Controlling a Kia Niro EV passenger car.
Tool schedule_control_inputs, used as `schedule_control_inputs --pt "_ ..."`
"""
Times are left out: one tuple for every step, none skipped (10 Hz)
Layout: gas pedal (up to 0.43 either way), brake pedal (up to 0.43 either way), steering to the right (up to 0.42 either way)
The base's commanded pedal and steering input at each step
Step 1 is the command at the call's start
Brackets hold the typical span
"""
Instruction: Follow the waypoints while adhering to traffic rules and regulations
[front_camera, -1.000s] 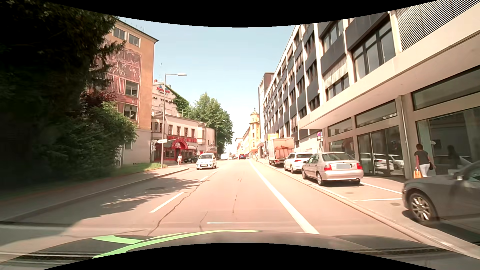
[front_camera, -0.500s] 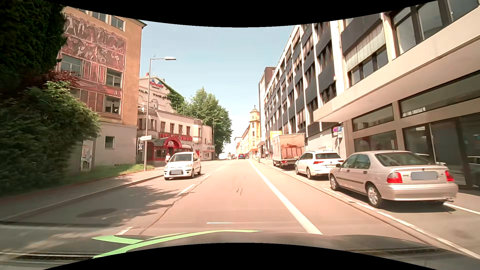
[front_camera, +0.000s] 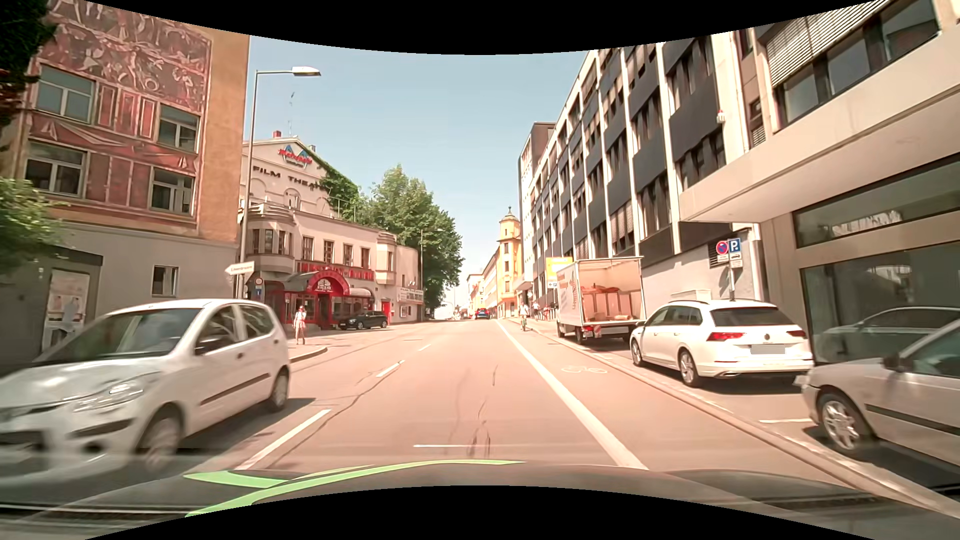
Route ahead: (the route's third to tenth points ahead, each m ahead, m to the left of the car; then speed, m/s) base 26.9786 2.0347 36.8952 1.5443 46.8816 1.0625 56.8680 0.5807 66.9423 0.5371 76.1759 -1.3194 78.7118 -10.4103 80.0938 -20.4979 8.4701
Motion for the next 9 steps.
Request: schedule_control_inputs --pt "0.22 0.0 -0.001" --pt "0.22 0.0 -0.001" --pt "0.22 0.0 -0.005" --pt "0.22 0.0 -0.012" --pt "0.22 0.0 -0.014" --pt "0.22 0.0 -0.014" --pt "0.22 0.0 -0.014" --pt "0.209 0.0 -0.014" --pt "0.189 0.0 -0.014"
